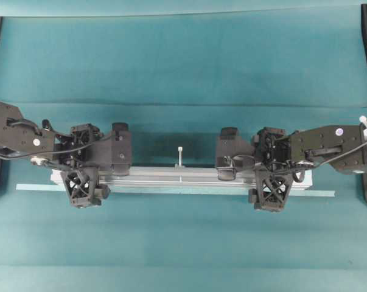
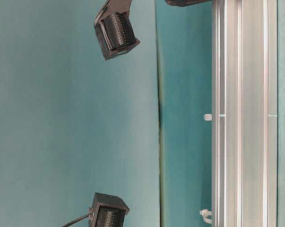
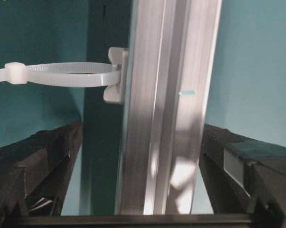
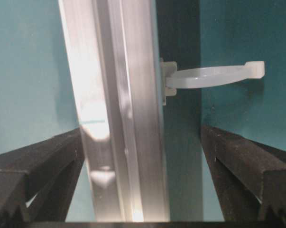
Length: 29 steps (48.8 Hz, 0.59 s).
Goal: Lift the large metal rail with both hands.
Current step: 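Lower both grippers onto the rail and close them around it, then lift the gripped rail upward off the table with both grippers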
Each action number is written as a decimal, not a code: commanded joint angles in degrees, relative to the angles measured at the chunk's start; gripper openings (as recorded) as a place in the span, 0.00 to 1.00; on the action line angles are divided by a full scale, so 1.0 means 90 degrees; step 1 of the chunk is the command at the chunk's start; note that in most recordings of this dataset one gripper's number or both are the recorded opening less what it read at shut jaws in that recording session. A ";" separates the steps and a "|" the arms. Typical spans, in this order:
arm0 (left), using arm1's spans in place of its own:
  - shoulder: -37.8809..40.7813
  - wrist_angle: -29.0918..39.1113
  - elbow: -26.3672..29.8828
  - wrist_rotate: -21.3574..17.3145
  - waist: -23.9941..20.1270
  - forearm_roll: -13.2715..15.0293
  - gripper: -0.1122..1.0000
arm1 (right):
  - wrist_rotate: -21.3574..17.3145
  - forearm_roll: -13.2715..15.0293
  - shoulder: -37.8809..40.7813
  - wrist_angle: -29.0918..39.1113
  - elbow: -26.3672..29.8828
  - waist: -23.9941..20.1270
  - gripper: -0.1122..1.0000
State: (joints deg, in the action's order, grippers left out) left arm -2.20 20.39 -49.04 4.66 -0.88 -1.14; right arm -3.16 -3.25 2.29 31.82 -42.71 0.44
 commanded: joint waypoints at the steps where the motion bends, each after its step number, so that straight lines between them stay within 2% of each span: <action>1: -0.0029 -0.0029 0.0049 0.0020 0.0029 -0.0010 0.96 | -0.0029 0.0020 0.0059 -0.0029 0.0010 -0.0010 0.97; 6: -0.0029 -0.0107 0.0039 0.0088 0.0068 -0.0010 0.94 | -0.0039 0.0020 0.0059 -0.0029 0.0020 -0.0020 0.94; 9: -0.0039 -0.0127 0.0039 0.0107 0.0088 -0.0010 0.89 | -0.0039 0.0020 0.0078 -0.0029 0.0039 -0.0020 0.89; 12: -0.0049 -0.0127 0.0039 0.0127 0.0088 -0.0010 0.78 | -0.0029 0.0020 0.0088 -0.0010 0.0059 -0.0020 0.79; 17: -0.0059 -0.0127 0.0049 0.0176 0.0098 -0.0010 0.51 | -0.0029 -0.0010 0.0098 0.0020 0.0078 -0.0020 0.54; 19: -0.0078 -0.0137 0.0059 0.0186 0.0098 -0.0010 0.43 | -0.0029 -0.0020 0.0098 0.0020 0.0088 -0.0010 0.46; 29: -0.0078 -0.0137 0.0059 0.0186 0.0107 -0.0010 0.43 | -0.0039 -0.0088 0.0117 0.0029 0.0098 -0.0020 0.45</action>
State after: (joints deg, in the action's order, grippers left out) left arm -2.29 19.51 -49.04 6.15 0.18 -1.14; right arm -3.16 -3.78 2.72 32.26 -42.19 0.18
